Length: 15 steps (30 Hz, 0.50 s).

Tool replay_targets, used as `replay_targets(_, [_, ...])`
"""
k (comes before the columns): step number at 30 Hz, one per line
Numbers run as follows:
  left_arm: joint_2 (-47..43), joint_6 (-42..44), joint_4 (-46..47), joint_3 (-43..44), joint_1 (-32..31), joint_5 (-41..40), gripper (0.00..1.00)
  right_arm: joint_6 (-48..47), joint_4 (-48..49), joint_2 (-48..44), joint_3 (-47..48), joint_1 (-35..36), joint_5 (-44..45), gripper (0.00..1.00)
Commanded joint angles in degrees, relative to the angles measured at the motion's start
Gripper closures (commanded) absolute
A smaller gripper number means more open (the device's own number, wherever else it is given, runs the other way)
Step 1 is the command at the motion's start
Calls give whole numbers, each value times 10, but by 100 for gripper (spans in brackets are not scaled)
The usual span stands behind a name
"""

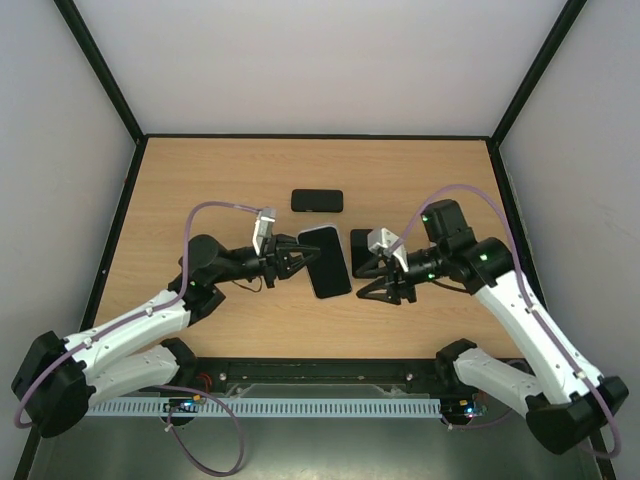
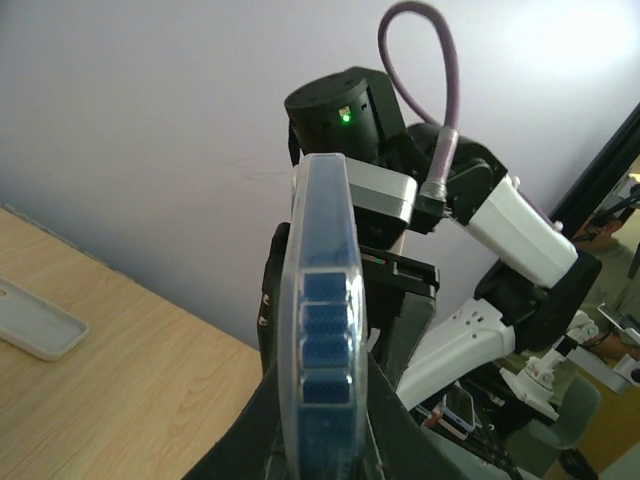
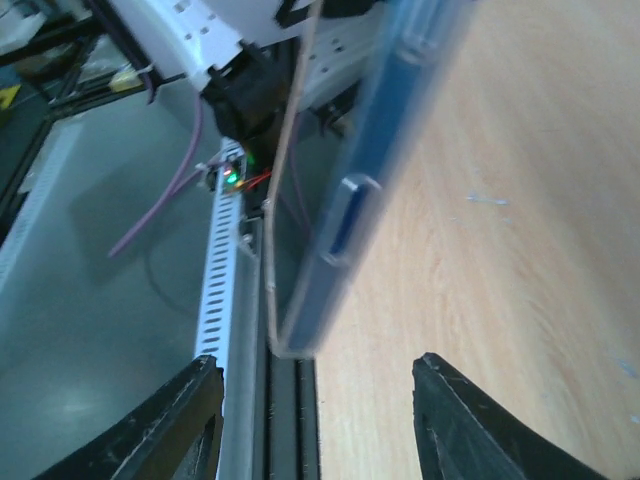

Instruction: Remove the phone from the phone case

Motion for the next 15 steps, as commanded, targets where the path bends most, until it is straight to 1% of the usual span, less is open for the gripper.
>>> replay_targets(1, [-9, 20, -2, 29, 3, 18, 97, -62, -77, 37, 50, 61, 1, 49])
replay_targets(3, [-8, 24, -5, 30, 3, 22, 97, -62, -81, 47, 57, 90, 9, 49])
replay_targets(6, [-7, 23, 0, 28, 3, 27, 97, -29, -47, 45, 48, 117, 32, 51])
replay_targets(9, [-7, 18, 6, 25, 3, 31, 97, -18, -24, 38, 36, 123, 43, 54])
replay_targets(15, [-5, 8, 12, 27, 3, 45, 97, -26, -20, 33, 31, 125, 54, 62])
